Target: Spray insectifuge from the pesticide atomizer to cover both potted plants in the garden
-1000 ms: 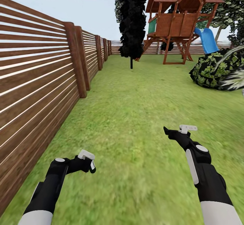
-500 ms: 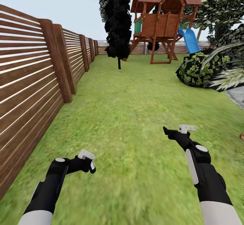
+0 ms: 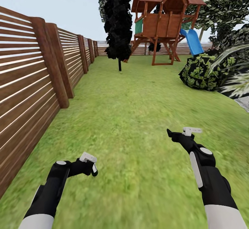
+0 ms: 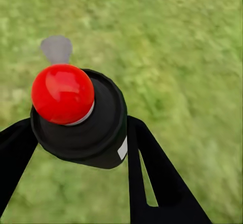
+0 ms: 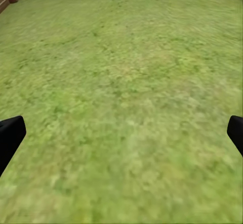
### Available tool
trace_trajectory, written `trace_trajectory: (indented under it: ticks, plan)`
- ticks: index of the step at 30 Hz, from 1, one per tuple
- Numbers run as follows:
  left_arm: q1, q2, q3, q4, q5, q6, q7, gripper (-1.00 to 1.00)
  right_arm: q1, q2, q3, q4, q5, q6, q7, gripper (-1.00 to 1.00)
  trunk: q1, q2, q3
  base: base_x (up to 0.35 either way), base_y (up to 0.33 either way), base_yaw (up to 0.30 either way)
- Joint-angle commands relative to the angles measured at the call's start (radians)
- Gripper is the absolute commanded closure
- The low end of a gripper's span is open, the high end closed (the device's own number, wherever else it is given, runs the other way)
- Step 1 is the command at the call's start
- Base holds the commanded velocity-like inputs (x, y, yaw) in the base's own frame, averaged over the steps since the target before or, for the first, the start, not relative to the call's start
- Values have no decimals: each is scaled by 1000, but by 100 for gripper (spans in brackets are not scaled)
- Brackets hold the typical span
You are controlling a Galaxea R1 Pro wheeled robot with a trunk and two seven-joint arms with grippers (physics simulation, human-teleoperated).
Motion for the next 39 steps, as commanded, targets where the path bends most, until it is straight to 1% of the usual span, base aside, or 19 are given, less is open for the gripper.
trace_trajectory:
  ticks: [1, 15, 39]
  plan:
    - [-1, -1, 3, -1, -6, 4, -9, 100, -1, 0, 0, -1, -4, 6, 4, -100, 0, 0, -1, 347, 0, -156]
    - [-1, -1, 3, -1, -6, 4, -9, 100, -1, 0, 0, -1, -4, 6, 4, -100, 0, 0, -1, 347, 0, -236]
    - [-1, -1, 3, -1, -6, 4, -9, 100, -1, 0, -1, -1, -4, 6, 4, -100, 0, 0, -1, 347, 0, -3]
